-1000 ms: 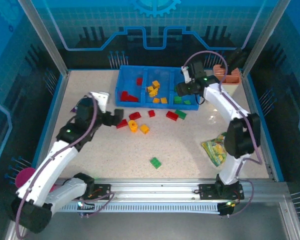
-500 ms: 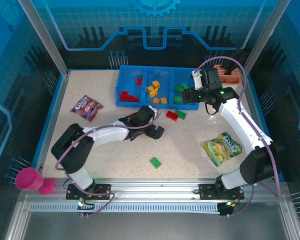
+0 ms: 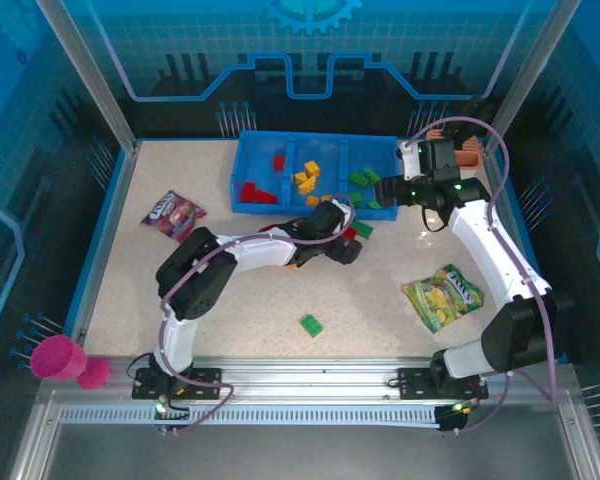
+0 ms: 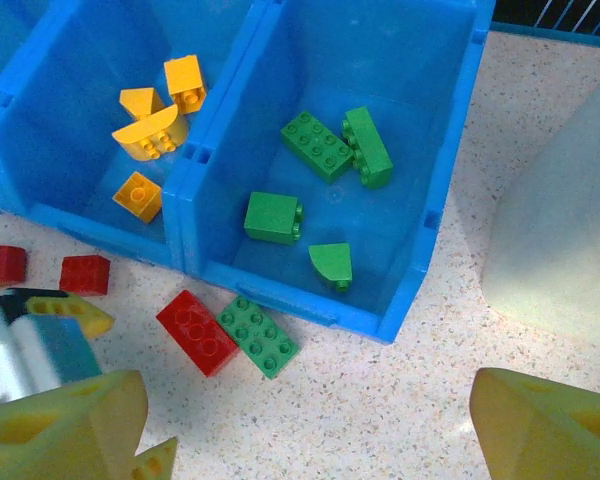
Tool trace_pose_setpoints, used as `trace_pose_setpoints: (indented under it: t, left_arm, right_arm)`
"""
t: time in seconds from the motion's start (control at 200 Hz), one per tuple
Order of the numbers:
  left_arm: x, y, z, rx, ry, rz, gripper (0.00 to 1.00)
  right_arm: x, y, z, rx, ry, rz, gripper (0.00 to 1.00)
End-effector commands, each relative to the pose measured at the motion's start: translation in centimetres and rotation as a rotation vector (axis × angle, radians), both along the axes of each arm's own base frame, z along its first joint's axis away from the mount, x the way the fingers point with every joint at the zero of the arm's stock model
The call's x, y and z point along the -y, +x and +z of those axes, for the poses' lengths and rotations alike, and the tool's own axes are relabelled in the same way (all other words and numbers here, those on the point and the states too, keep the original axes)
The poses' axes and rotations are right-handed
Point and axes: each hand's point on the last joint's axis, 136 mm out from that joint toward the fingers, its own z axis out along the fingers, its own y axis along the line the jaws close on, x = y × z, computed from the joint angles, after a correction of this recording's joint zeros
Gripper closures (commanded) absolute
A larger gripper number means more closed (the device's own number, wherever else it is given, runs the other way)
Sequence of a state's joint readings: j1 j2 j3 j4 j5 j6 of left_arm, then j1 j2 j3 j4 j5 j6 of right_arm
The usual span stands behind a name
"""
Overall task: Sort the legos into containers by color
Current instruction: Pick up the lego from the center of the table.
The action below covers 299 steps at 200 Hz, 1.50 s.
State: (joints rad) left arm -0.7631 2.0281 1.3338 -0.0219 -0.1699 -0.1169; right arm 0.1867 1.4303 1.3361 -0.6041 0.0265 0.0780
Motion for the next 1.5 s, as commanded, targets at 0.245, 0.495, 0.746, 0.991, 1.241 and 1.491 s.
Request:
trace_pose_setpoints:
  t: [0.245,0.495,0.746,0.991,1.241,1.491]
  left_arm:
    - [1.7,2.9,-1.8,-0.027,0.074,0.072,0.01]
    - [0.7,3.8,-3.1,-0.048,0.185,0.133,0.01]
    - [1.2,3.7,-4.6,-0.101,0.176,0.142,0.04]
    - [1.6,4.1,-4.9,-0.099,0.155,0.156,0.13]
    - [1.2,4.4,-6.2,-0.125,0.190,0.181,0.20]
    - [0.2,4.4,-7.0,-0.157,0.187,0.230,0.36]
  right_arm:
    - [0.4,0.3,0.7,0.025,0.104,0.003,0.14]
    - [0.5,0.5,0.4,0.020,0.112,0.003,0.14]
    - [0.4,0.6,0.3,0.016,0.118,0.004,0.14]
    - [0.3,0.6,-0.1,0.006,0.122,0.011,0.14]
    - [0.2,0.7,-0.2,0.000,0.125,0.016,0.14]
    - [0.0,0.8,-0.7,-0.014,0.130,0.024,0.14]
